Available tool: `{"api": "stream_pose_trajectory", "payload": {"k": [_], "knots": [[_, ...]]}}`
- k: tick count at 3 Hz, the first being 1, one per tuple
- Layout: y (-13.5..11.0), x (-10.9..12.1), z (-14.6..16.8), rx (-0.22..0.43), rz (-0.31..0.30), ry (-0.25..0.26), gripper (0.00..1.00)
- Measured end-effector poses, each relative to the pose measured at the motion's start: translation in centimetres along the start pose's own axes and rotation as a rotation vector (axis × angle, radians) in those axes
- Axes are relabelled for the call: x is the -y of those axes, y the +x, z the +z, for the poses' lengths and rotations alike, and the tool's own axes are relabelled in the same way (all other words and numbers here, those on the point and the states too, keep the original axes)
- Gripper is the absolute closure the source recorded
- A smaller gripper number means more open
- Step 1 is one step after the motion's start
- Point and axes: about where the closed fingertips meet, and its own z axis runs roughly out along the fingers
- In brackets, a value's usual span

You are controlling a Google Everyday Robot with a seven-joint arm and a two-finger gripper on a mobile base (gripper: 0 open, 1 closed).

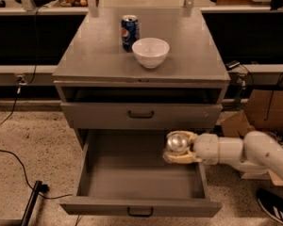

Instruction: Pick 7up can from middle drawer and place on counter

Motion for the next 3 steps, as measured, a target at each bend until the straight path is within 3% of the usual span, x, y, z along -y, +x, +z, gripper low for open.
{"api": "stream_pose_trajectory", "payload": {"k": [1,2,3], "knots": [[-5.8,3.4,-4.5,-0.004,-0.013,-0.035,1.00],[-10.8,6.1,-8.2,0.038,0.001,-0.075,1.00],[-16.0,9.0,-11.4,0.083,-0.024,-0.083,1.00]]}}
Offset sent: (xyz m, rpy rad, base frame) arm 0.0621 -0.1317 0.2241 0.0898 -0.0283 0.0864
